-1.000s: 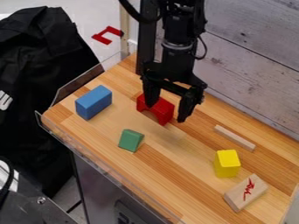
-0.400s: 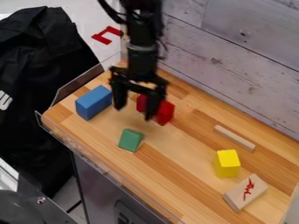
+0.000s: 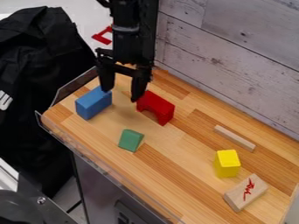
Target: Put the blue rectangle onto the top of the red arch.
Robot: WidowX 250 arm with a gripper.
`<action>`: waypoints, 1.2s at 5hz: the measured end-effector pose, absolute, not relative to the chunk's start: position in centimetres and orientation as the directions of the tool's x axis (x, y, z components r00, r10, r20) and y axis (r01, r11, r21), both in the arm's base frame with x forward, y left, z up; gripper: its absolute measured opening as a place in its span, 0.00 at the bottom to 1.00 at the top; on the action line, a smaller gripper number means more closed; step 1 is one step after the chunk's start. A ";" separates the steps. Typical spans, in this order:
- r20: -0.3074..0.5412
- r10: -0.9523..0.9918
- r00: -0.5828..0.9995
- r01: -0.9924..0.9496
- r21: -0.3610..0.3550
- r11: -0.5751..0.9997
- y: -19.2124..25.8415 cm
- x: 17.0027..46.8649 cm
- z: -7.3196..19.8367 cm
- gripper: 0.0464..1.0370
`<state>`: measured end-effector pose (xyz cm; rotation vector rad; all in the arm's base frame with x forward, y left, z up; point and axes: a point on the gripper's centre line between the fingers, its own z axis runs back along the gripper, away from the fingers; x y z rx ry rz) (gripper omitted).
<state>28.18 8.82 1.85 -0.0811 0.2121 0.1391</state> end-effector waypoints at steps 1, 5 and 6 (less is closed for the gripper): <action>-0.249 0.102 0.963 -0.116 -0.040 0.992 9.4 27.8 2.2 0.96; -0.393 0.042 0.918 -0.010 0.081 0.997 13.9 26.7 0.0 0.96; -0.383 0.054 0.922 -0.028 0.074 0.997 14.2 26.5 -0.7 0.96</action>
